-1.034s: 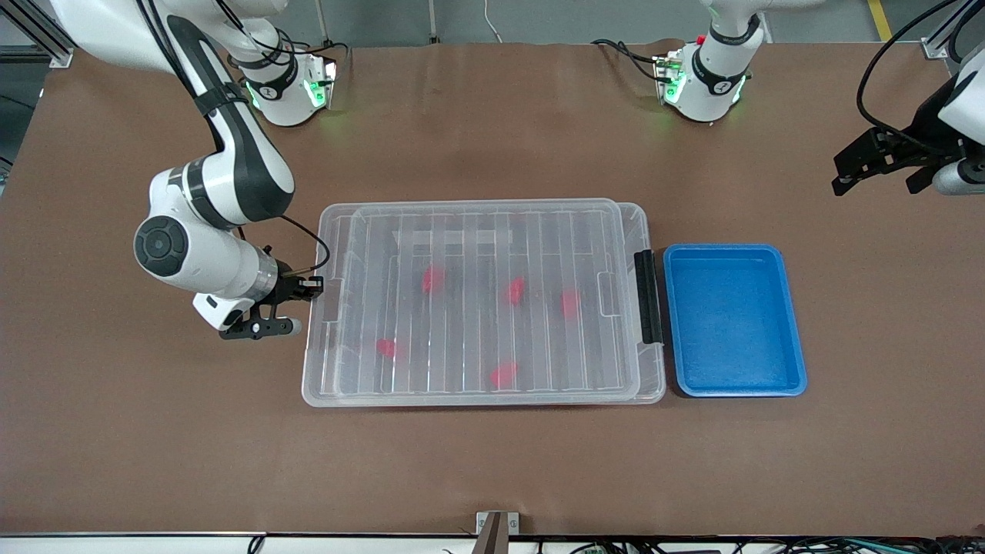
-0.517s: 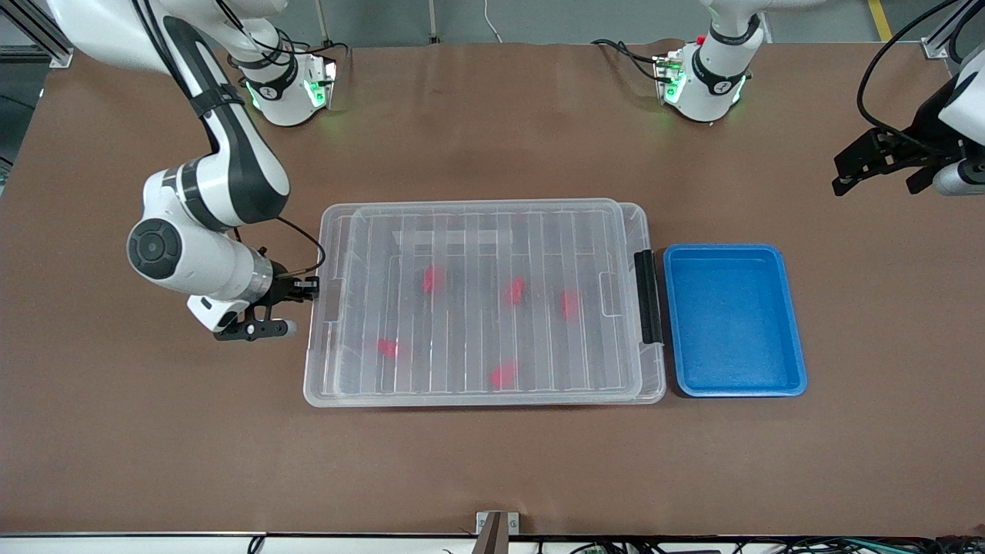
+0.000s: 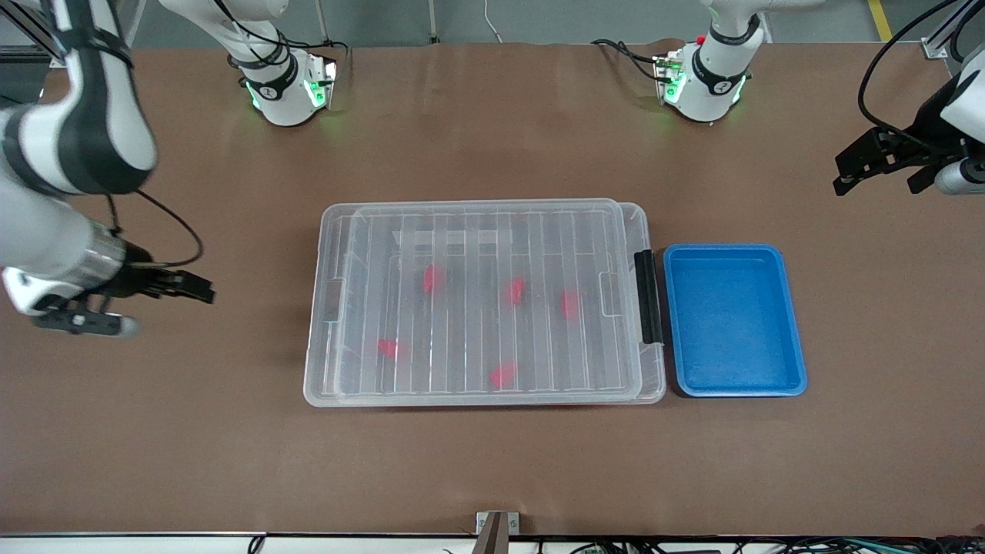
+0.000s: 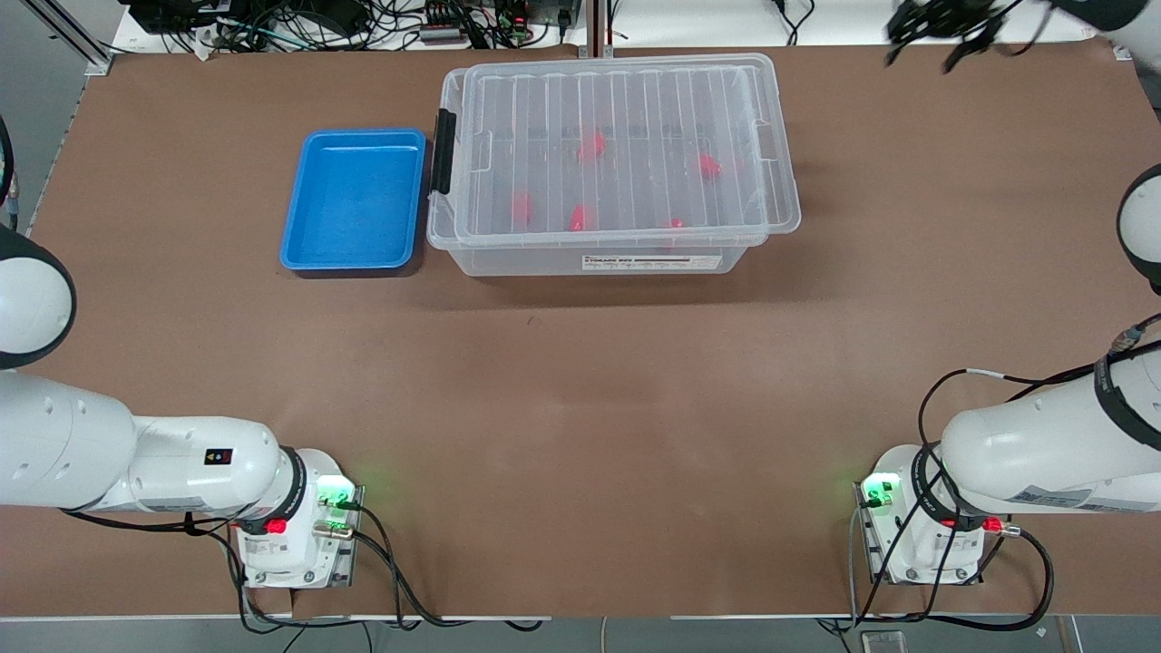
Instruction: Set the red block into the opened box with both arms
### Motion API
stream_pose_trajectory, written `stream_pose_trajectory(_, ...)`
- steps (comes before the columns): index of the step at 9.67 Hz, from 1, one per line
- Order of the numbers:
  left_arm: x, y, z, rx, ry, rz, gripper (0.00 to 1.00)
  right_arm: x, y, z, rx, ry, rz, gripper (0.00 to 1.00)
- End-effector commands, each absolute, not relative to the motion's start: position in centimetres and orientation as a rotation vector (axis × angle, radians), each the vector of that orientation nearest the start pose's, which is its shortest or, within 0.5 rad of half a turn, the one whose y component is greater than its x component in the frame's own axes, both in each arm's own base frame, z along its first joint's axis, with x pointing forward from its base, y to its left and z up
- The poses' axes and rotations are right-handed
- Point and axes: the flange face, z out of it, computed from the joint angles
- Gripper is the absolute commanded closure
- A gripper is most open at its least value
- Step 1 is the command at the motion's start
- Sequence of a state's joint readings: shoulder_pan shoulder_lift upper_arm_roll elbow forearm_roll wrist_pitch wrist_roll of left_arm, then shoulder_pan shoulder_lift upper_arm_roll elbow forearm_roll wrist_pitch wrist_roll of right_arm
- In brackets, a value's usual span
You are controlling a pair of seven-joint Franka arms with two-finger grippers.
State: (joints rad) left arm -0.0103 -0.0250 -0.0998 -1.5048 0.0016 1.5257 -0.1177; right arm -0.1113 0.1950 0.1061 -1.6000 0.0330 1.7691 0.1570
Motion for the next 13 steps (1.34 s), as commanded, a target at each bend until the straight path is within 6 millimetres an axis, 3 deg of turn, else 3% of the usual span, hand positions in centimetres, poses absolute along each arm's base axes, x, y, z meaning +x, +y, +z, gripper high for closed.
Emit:
stream_pose_trajectory(1,54.3,-5.8,65.0,-3.143,-0.031,-0.026,0.0,60.4,-4.4,57.5,-3.086,0.387,-0.047,0.0)
stream_pose_trajectory(4,54.3,-4.8,64.7,-3.137,-0.044,0.026,0.0,55.0,-5.9,64.8,-3.072,0.435,-0.074,0.0)
stream_pose_trajectory(6,54.2,-4.7,65.4,-3.106,-0.035,0.011,0.0,52.0,-6.2,66.8,-3.069,0.444,-0.009,0.0)
stream_pose_trajectory(9,54.1,-4.4,66.7,-3.101,-0.042,-0.021,0.0,52.3,-6.0,65.2,-3.072,0.435,0.013,0.0)
stream_pose_trajectory(13,54.2,-5.4,65.6,-3.093,-0.01,0.039,0.0,52.7,-6.0,65.2,-3.082,0.373,-0.026,0.0)
